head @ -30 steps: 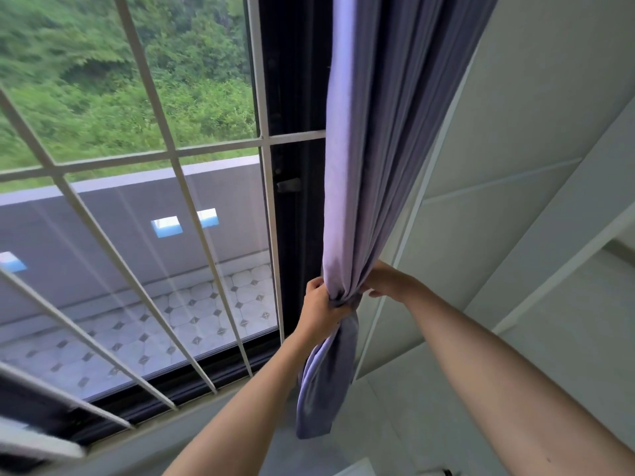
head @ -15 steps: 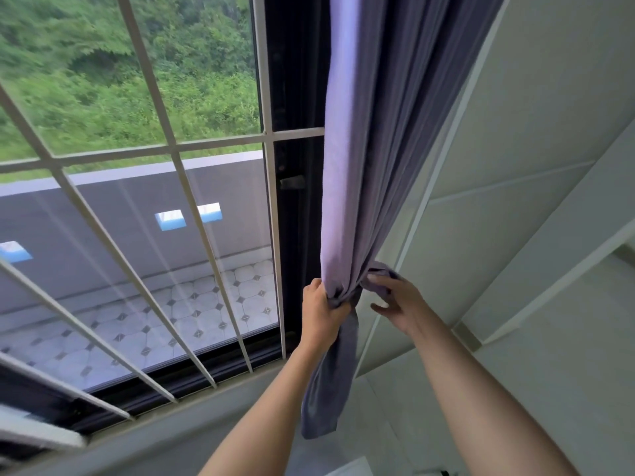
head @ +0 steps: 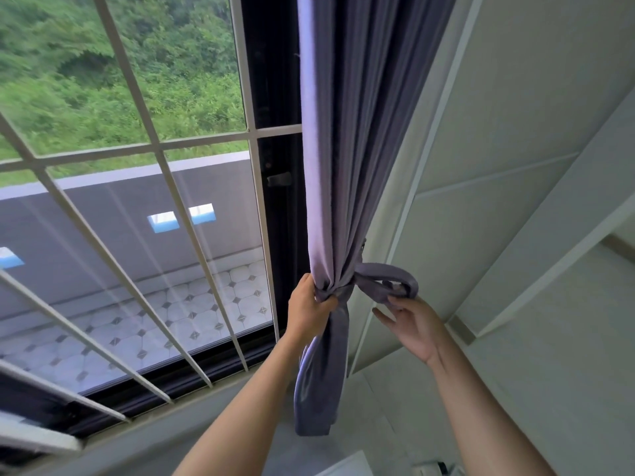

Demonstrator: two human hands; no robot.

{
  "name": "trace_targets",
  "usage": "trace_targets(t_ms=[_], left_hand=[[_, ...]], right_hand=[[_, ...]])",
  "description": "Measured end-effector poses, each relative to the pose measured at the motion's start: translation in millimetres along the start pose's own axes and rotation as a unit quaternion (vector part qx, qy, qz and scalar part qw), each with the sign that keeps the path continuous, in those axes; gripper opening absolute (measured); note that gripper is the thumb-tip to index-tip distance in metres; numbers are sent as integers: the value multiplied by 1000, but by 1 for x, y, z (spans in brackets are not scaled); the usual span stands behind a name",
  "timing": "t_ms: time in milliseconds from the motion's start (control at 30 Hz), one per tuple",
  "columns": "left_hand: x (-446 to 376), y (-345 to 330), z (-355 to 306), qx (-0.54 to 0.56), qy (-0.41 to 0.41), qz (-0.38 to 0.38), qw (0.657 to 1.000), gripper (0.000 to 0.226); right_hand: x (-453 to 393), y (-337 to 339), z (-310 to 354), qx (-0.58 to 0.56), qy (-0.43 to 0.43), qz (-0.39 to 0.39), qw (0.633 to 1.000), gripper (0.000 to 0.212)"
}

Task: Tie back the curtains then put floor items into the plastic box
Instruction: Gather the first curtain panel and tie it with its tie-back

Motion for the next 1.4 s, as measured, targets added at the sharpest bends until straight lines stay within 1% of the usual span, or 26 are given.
trace_targets(t_ms=[100, 200, 267, 333, 367, 433, 467, 500, 567, 600, 633, 700, 767, 800, 867, 933, 1000, 1067, 1133, 1167, 1200, 1267, 1300, 1333, 1367, 1400], left_hand=[[1, 0, -1, -6, 4, 6, 1000, 22], [2, -1, -4, 2, 1, 21, 1000, 28], [2, -1, -3, -6, -2, 29, 1000, 32], [2, 3, -3, -14, -2, 30, 999, 38], [2, 5, -1, -16, -2, 31, 999, 42], [1, 10, 3, -21, 2, 34, 999, 47], [0, 12, 4, -24, 5, 35, 999, 45], [0, 15, 5, -26, 9, 35, 999, 40], [0, 20, 7, -25, 20, 34, 999, 33], [-1, 22, 8, -25, 23, 39, 999, 32], [-1, 23, 7, -28, 22, 43, 998, 33], [-3, 25, 4, -43, 16, 50, 998, 31], [-4, 25, -1, -56, 17, 59, 997, 25], [-4, 24, -4, -58, 18, 64, 996, 24], [-5, 23, -7, -58, 15, 72, 996, 24], [-4, 22, -9, -61, 15, 76, 995, 23], [-3, 23, -11, -67, 20, 81, 994, 22], [-3, 25, -13, -73, 21, 88, 993, 21], [-3, 27, -15, -80, 18, 93, 992, 21], [-3, 27, -15, -81, 17, 95, 992, 21], [-3, 27, -15, -81, 17, 96, 992, 22], [-1, 26, -16, -78, 17, 95, 992, 25], [-1, 25, -17, -75, 16, 92, 993, 26], [0, 24, -17, -72, 13, 89, 993, 27], [0, 24, -17, -68, 9, 85, 994, 28], [0, 24, -16, -66, 5, 83, 994, 27]], right_hand=[[14, 4, -11, -32, 16, -8, 999, 28], [25, 3, -32, -70, 14, -11, 997, 38], [27, 2, -45, -40, 2, -14, 999, 44], [27, 1, -53, 58, -13, -42, 997, 46], [29, 0, -55, 147, -16, -58, 987, 43], [33, 2, -59, 339, -26, -81, 937, 41], [35, 5, -64, 403, -41, -89, 910, 46], [38, 10, -72, 440, -59, -91, 891, 51], [46, 19, -91, 495, -103, -91, 858, 48], [49, 21, -97, 506, -120, -95, 849, 45], [50, 22, -101, 502, -128, -104, 849, 42], [44, 13, -95, 475, -100, -127, 865, 34], [33, -2, -80, 457, -26, -151, 876, 17], [27, -9, -72, 446, 4, -161, 880, 13], [16, -19, -58, 420, 50, -179, 888, 26], [6, -28, -46, 433, 78, -181, 880, 37], [-6, -35, -34, 502, 75, -183, 842, 52], [-20, -37, -27, 587, 27, -154, 794, 62], [-31, -35, -24, 678, -35, -119, 724, 68], [-37, -34, -21, 706, -54, -106, 698, 69], [-43, -31, -18, 724, -61, -101, 680, 68], [-48, -40, -7, 751, -73, -110, 647, 56], [-47, -49, -1, 760, -82, -112, 635, 50], [-47, -54, 6, 763, -92, -104, 631, 45], [-49, -57, 11, 747, -107, -92, 649, 39], [-53, -57, 16, 723, -115, -78, 677, 31]])
Point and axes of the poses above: each hand's wrist, its own x-axis away from the middle knuckle, its own y-axis out of the back of the hand, z = x × y, the point moved 1 cm from there along -x, towards the middle knuckle, and after that the axes turned 15 degrees about z, right-handed, at the moved point
